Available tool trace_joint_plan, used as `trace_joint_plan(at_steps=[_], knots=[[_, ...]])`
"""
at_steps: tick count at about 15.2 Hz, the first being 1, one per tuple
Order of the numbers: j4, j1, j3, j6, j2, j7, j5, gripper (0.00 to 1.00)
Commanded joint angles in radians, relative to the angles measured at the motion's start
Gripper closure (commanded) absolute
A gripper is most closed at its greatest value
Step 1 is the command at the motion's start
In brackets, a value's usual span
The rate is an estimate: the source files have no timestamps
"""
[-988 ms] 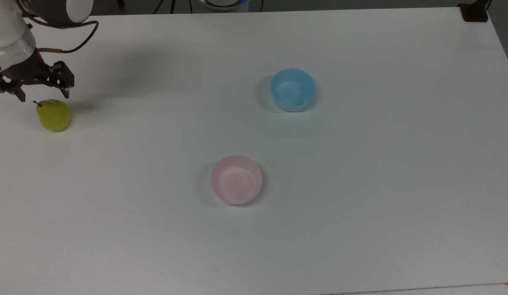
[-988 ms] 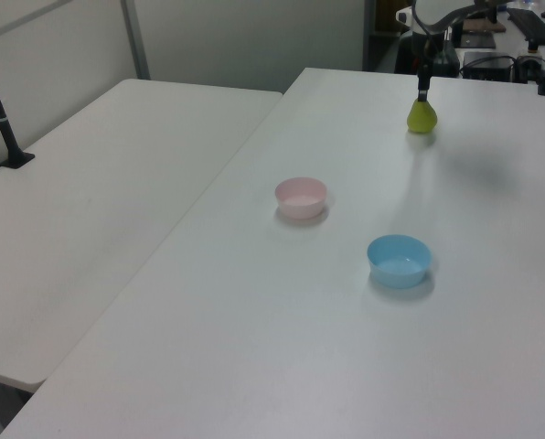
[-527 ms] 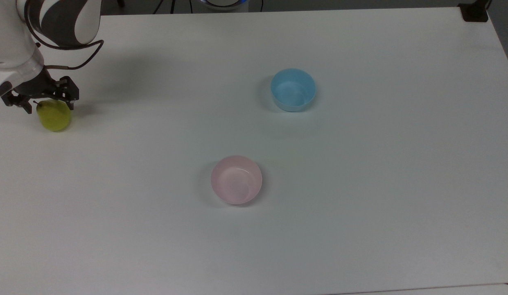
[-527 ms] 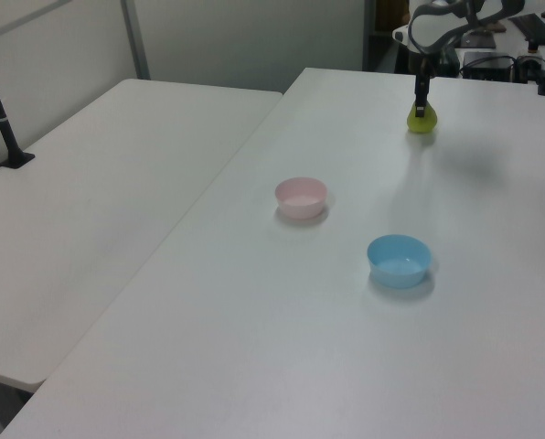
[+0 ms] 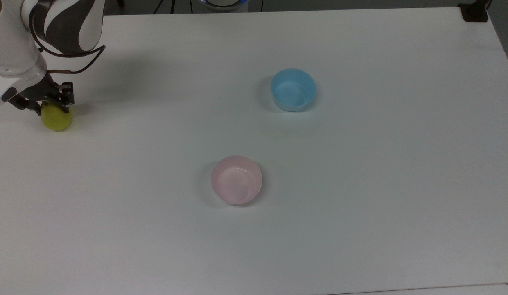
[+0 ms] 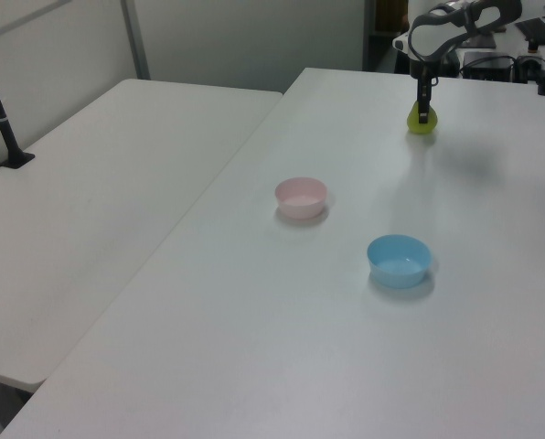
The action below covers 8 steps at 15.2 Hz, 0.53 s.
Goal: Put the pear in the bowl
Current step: 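Lower the gripper around the pear and close it, then lift the grasped pear up off the table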
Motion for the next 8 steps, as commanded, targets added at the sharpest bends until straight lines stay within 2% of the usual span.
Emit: trace_joint_plan(at_steps=[1, 5, 8], knots=[[-0.033, 0.001, -0.003, 0.016, -0.022, -0.003, -0.015, 1.0], [-0.022, 0.019, 0.009, -0.082, -0.095, 0.039, -0.006, 1.0], [0.016, 0.068, 0.009, -0.163, -0.137, 0.085, 0.0, 1.0]])
